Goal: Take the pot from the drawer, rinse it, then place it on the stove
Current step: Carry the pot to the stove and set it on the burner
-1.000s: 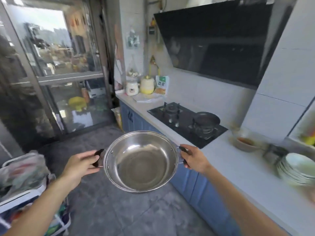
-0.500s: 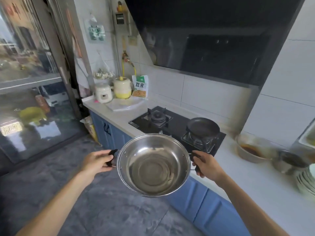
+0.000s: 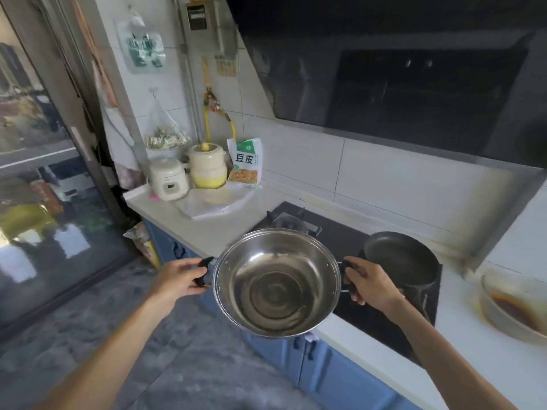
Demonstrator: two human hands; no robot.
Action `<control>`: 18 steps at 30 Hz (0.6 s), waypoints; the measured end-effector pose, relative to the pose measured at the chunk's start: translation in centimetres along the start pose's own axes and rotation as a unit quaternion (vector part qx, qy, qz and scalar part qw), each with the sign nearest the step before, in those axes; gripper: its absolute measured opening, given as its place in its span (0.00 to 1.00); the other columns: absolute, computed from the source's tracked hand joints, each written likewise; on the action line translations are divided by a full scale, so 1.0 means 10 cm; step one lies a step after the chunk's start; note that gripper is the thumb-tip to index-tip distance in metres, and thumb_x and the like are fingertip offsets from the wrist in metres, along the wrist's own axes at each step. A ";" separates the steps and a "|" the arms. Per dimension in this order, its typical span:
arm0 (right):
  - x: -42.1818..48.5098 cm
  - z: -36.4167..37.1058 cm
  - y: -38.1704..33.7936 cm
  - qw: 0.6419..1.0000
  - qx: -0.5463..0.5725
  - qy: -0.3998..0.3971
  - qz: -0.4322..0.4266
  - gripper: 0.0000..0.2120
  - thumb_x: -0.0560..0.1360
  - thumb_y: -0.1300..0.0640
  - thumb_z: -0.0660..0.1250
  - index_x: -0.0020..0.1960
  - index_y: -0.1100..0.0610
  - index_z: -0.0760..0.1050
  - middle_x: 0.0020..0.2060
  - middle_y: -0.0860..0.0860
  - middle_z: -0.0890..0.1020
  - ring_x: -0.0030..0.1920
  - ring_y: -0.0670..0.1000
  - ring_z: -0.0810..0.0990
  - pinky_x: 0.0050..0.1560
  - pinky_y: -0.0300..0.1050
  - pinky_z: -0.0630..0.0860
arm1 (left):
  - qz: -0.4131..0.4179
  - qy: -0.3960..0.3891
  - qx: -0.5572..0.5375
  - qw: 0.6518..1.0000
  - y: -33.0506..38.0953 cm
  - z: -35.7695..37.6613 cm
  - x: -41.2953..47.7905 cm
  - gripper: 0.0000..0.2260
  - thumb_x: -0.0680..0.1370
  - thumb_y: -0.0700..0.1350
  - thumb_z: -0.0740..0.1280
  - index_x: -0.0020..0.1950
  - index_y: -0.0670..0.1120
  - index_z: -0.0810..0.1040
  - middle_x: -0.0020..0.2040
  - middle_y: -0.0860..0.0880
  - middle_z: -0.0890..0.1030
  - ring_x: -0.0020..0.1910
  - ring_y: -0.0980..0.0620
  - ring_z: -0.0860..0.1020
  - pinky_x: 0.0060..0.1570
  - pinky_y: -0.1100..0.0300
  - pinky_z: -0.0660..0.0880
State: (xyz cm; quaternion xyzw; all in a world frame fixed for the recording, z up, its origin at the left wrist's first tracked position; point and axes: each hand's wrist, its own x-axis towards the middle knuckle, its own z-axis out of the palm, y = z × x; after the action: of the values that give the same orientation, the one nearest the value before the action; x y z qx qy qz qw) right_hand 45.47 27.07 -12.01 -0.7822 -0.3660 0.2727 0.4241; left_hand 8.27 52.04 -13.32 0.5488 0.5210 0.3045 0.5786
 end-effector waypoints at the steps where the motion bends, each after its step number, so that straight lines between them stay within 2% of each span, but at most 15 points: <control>1: 0.21 0.08 -0.02 1.000 0.001 0.001 -0.001 0.19 0.85 0.60 0.63 0.76 0.57 0.74 0.43 0.59 0.85 0.26 0.53 0.78 0.29 0.48 0.76 | -0.003 0.001 -0.001 1.000 0.04 -0.01 0.20 0.13 0.82 0.32 0.71 0.66 0.39 0.83 0.55 0.34 0.88 0.49 0.33 0.88 0.39 0.53 0.88; 6: 1.18 0.48 -0.26 1.000 -0.006 -0.015 -0.003 0.17 0.85 0.60 0.63 0.73 0.56 0.76 0.40 0.56 0.85 0.27 0.54 0.79 0.29 0.47 0.77 | -0.027 0.016 0.012 0.999 0.24 -0.16 1.18 0.13 0.81 0.31 0.71 0.66 0.38 0.83 0.52 0.34 0.88 0.41 0.39 0.88 0.38 0.52 0.88; 9: 1.71 0.76 -0.44 0.999 -0.008 -0.037 -0.002 0.14 0.85 0.60 0.63 0.68 0.53 0.80 0.32 0.53 0.83 0.25 0.52 0.78 0.30 0.47 0.78 | -0.032 0.027 0.021 0.999 0.40 -0.31 1.75 0.13 0.80 0.30 0.72 0.65 0.36 0.83 0.49 0.36 0.87 0.37 0.43 0.87 0.37 0.51 0.88; 12: 2.21 1.04 -0.60 0.998 -0.016 -0.050 0.019 0.17 0.85 0.58 0.63 0.73 0.54 0.77 0.26 0.49 0.82 0.22 0.48 0.78 0.28 0.42 0.77 | -0.035 0.029 0.033 0.998 0.50 -0.46 2.24 0.14 0.81 0.29 0.71 0.65 0.38 0.81 0.48 0.37 0.86 0.32 0.47 0.88 0.33 0.54 0.86; 16: 2.72 1.49 -0.76 0.997 -0.024 -0.060 0.045 0.21 0.84 0.58 0.64 0.77 0.52 0.72 0.35 0.54 0.85 0.26 0.46 0.82 0.30 0.42 0.81 | -0.040 0.029 0.062 0.997 0.51 -0.64 2.96 0.13 0.81 0.28 0.70 0.63 0.39 0.81 0.44 0.38 0.83 0.28 0.50 0.86 0.30 0.55 0.85; 18: 2.92 1.73 -0.78 0.996 -0.023 -0.062 0.059 0.22 0.85 0.59 0.63 0.78 0.52 0.71 0.36 0.55 0.85 0.25 0.44 0.82 0.29 0.40 0.79 | -0.036 0.022 0.099 0.994 0.49 -0.71 3.33 0.12 0.81 0.29 0.70 0.63 0.40 0.82 0.45 0.37 0.83 0.28 0.50 0.86 0.31 0.56 0.85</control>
State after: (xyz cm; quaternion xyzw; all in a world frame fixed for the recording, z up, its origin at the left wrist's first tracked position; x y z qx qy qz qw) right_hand 47.06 61.49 -17.18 -0.7935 -0.3513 0.3370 0.3653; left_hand 11.72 86.09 -16.60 0.5770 0.5805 0.2424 0.5208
